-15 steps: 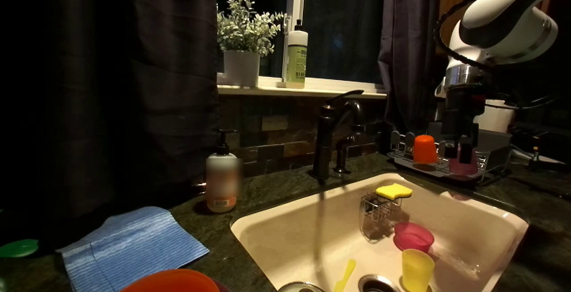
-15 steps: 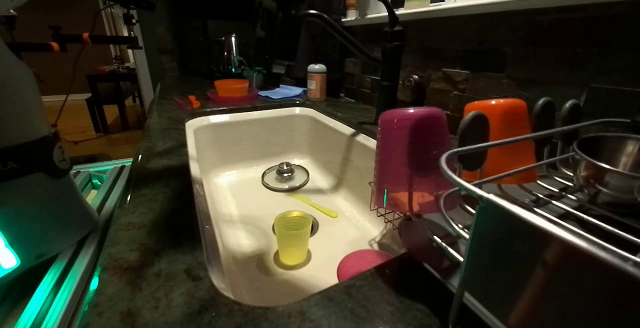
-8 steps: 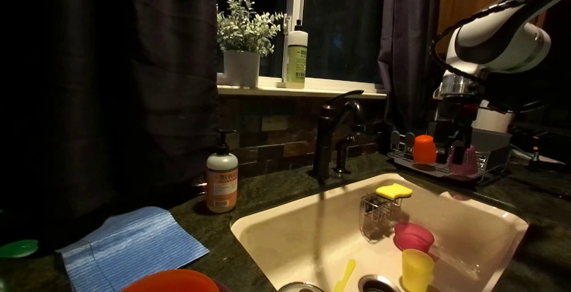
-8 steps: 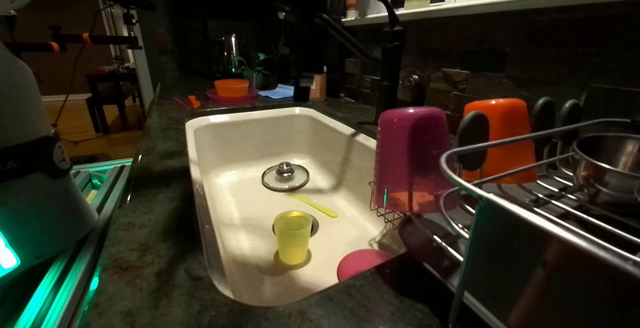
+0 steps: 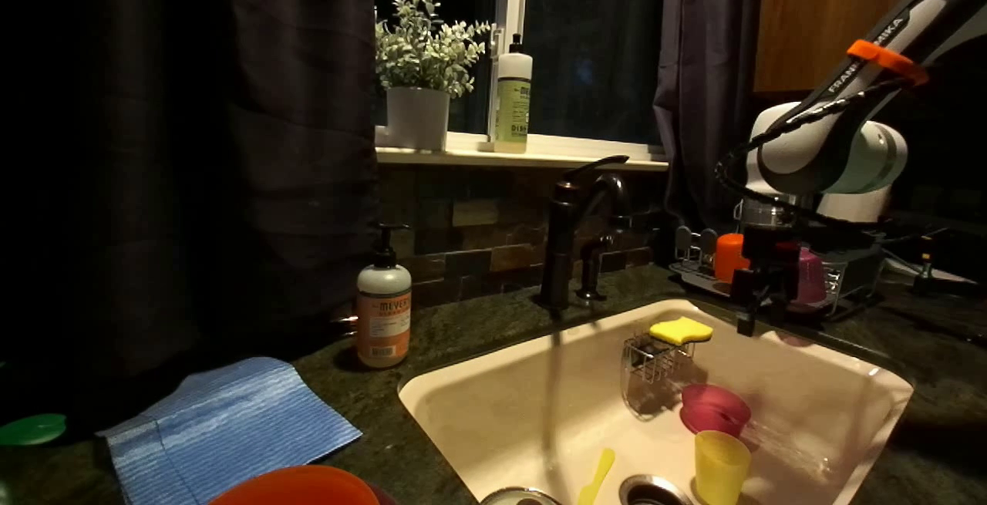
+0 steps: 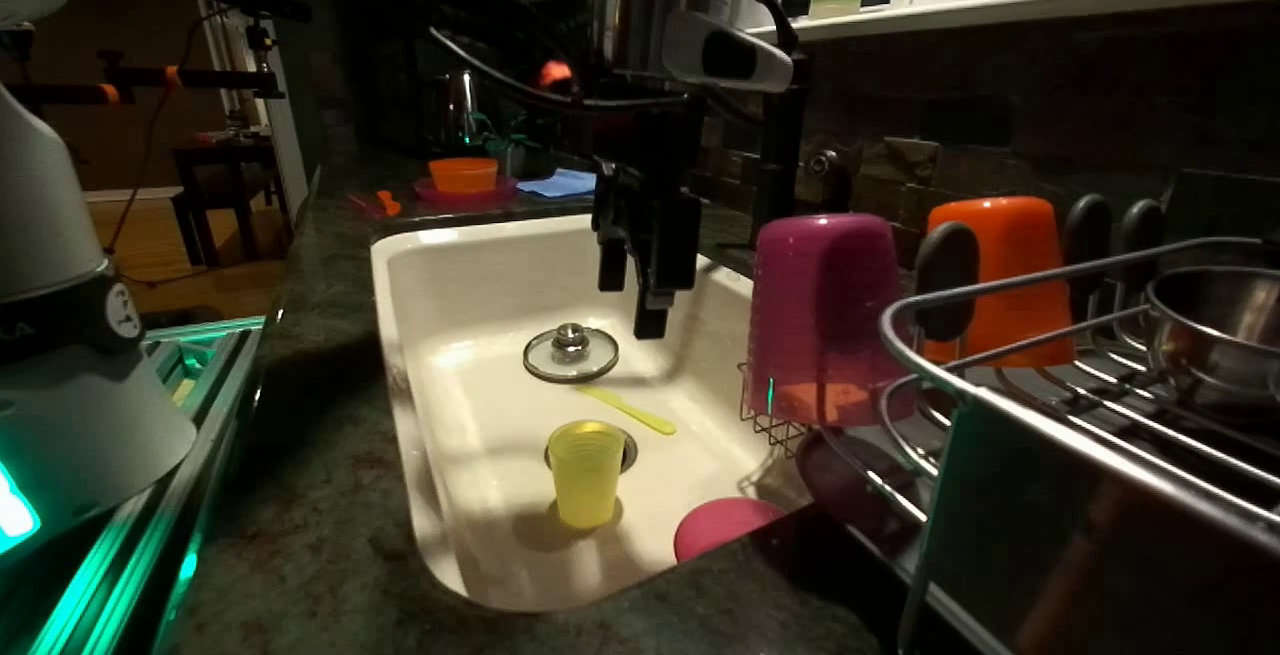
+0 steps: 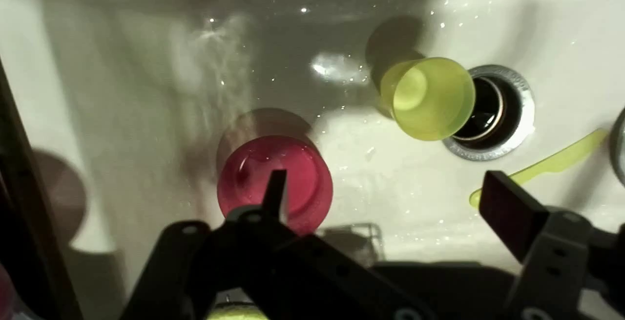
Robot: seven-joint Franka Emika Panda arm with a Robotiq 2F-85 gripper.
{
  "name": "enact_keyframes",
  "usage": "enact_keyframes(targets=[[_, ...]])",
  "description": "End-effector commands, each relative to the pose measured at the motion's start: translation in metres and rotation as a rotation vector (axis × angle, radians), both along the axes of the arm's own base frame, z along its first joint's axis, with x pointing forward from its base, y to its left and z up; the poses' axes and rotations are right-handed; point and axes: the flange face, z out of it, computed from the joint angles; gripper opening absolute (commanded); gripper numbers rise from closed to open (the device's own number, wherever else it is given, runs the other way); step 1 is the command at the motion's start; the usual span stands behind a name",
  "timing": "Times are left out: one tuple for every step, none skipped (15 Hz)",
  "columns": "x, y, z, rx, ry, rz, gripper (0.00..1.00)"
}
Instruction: Put the yellow cup inside the drying rack
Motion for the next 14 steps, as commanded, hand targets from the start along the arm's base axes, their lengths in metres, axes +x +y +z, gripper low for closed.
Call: enact_keyframes(targets=[[0.005, -0.001, -0.041, -0.083, -0.011, -0.125, 1.0], [0.004, -0.003, -0.052, -0.09, -0.005, -0.157, 1.0], [0.004, -0.004, -0.062, -0.091, 0.007, -0.191, 1.0], [0.003, -0.003, -0.069, -0.091, 0.017, -0.22, 1.0], [0.001, -0.002, -0.078, -0.081, 0.03, -0.244, 1.0], [0.0, -0.001, -0.061, -0.077, 0.019, -0.196, 1.0], [-0.001, -0.001, -0.067, -0.078, 0.032, -0.199, 1.0], [0.0, -0.001, -0.068, -0.078, 0.033, -0.198, 1.0], [0.001, -0.001, -0.066, -0.078, 0.028, -0.197, 1.0], [0.002, -0.001, -0.065, -0.078, 0.024, -0.198, 1.0], [0.002, -0.002, -0.064, -0.078, 0.022, -0.198, 1.0], [0.004, -0.003, -0.068, -0.05, 0.048, -0.216, 1.0], [0.007, -0.002, -0.075, -0.039, 0.066, -0.236, 1.0], [0.009, 0.001, -0.082, -0.024, 0.079, -0.249, 1.0]])
